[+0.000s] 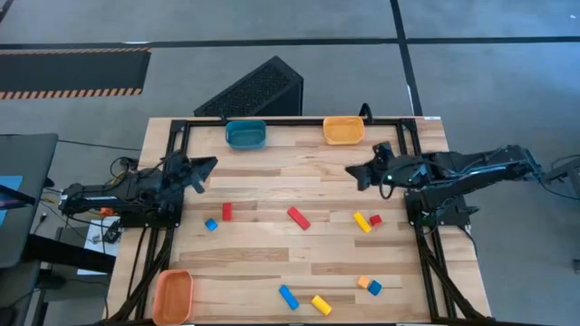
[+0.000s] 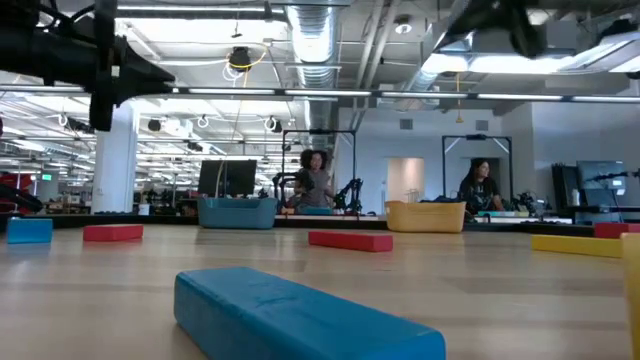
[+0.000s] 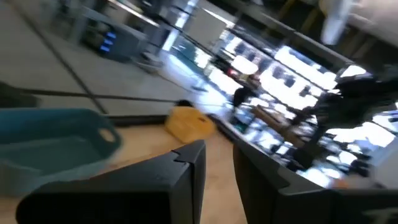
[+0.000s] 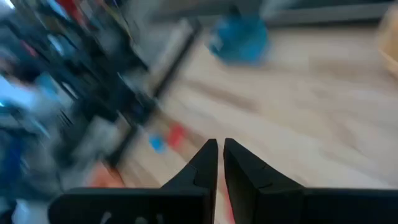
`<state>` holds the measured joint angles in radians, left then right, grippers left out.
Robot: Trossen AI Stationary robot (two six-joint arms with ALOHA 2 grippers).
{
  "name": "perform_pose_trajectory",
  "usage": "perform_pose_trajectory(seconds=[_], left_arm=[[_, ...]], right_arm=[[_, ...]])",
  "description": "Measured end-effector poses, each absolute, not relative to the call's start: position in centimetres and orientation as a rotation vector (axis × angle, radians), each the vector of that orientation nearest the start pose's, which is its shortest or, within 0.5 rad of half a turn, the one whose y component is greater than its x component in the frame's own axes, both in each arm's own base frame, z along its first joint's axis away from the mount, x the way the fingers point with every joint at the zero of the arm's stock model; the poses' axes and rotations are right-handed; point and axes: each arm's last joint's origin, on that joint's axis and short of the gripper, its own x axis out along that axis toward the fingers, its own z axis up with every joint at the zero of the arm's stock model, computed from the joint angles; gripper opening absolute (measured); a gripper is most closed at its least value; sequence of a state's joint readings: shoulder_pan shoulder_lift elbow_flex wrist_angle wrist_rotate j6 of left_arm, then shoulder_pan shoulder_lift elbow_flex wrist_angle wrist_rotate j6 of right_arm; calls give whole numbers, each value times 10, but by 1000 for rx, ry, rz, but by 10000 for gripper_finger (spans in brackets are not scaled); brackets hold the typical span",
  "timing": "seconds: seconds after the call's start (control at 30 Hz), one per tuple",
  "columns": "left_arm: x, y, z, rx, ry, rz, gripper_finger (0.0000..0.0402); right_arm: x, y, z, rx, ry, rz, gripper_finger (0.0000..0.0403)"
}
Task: Sort & place blocks by color
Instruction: Put the left red block into the blue bin
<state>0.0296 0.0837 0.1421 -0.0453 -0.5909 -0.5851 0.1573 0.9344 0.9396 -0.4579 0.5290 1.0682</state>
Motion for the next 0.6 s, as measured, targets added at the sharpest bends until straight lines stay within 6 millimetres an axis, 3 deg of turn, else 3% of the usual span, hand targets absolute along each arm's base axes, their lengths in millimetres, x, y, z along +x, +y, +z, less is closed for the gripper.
perform_pose_trajectory(seconds=[0.1, 0.2, 0.4, 0.6], left_arm=[[87, 22, 202, -612, -255, 711, 68], [86, 22, 202, -593, -254, 747, 68], [82, 21, 217, -571, -235, 699, 69], [75, 17, 242, -372, -161, 557, 97]], right_arm=[[206, 18, 365, 795, 14, -551, 41], [221, 22, 380, 613, -18, -504, 30], [249, 31, 388, 376, -34, -356, 19], [260, 15, 387, 285, -50, -531, 37]])
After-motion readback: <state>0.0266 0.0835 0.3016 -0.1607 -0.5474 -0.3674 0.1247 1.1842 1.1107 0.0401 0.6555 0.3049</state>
